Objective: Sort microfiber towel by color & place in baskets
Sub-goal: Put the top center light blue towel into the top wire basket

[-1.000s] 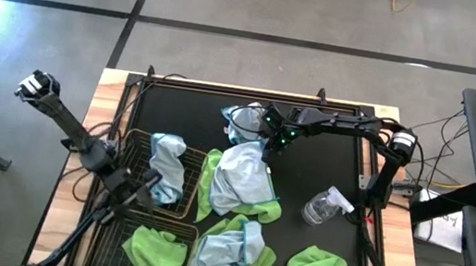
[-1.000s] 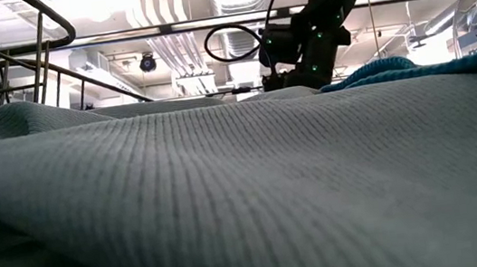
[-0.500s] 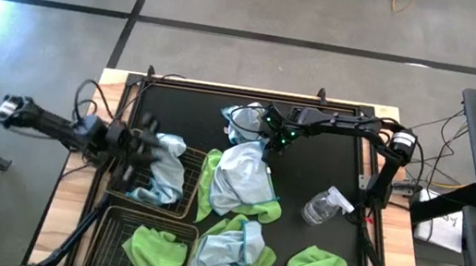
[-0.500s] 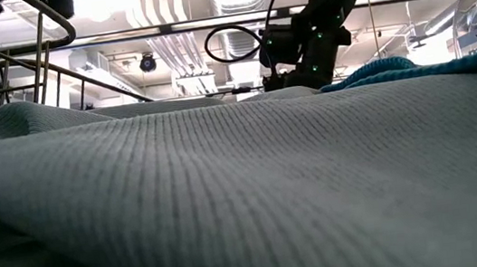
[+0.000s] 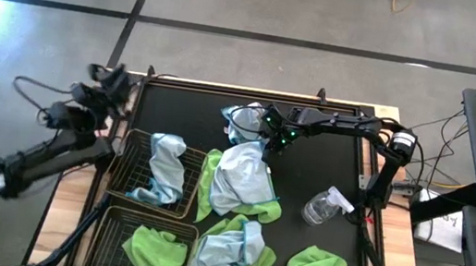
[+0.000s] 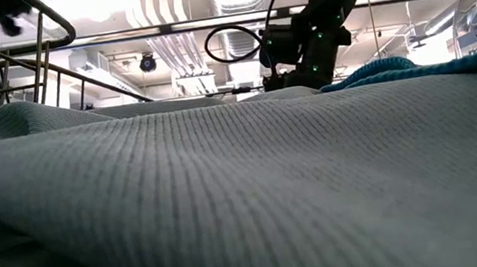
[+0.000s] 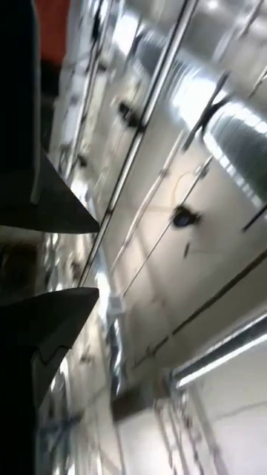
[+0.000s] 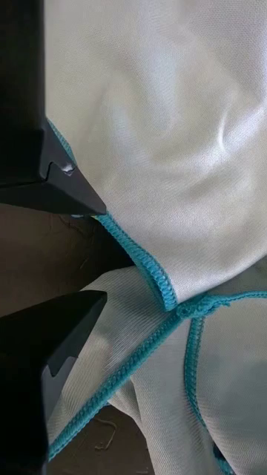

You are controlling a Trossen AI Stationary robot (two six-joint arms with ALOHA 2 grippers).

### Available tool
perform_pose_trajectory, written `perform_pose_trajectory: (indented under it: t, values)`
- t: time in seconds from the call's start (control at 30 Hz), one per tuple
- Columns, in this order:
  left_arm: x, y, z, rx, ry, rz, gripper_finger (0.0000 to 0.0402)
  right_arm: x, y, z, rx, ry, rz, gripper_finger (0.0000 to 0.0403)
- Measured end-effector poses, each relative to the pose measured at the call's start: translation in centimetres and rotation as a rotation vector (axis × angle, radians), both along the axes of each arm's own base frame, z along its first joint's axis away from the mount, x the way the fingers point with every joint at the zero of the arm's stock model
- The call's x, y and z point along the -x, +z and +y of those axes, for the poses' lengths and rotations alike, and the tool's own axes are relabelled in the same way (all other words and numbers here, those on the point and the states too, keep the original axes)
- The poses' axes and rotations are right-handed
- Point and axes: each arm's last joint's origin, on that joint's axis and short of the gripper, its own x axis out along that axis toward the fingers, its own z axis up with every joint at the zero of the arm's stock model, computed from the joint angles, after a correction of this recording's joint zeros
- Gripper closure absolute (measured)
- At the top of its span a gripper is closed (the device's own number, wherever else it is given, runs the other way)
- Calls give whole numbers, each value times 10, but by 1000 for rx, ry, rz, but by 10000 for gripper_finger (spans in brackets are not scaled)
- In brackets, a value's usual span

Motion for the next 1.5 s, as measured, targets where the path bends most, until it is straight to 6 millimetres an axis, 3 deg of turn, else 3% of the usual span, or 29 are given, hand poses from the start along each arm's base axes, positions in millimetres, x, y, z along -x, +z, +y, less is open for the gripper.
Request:
perform_pose_trajectory:
  t: [0.13, 0.4, 1.3, 1.5]
  values:
    - [19, 4, -7, -66, 135, -67, 288, 0, 0, 0, -2, -5, 1, 232]
    - [39, 10, -29, -198, 156, -214, 288, 0, 0, 0, -2, -5, 0, 232]
    - [34, 7, -22, -144, 180, -175, 288, -1, 0, 2, -3, -17, -4, 232]
    - [34, -4, -19, -119, 206, -200, 288, -1, 0, 2, -2, -16, -4, 232]
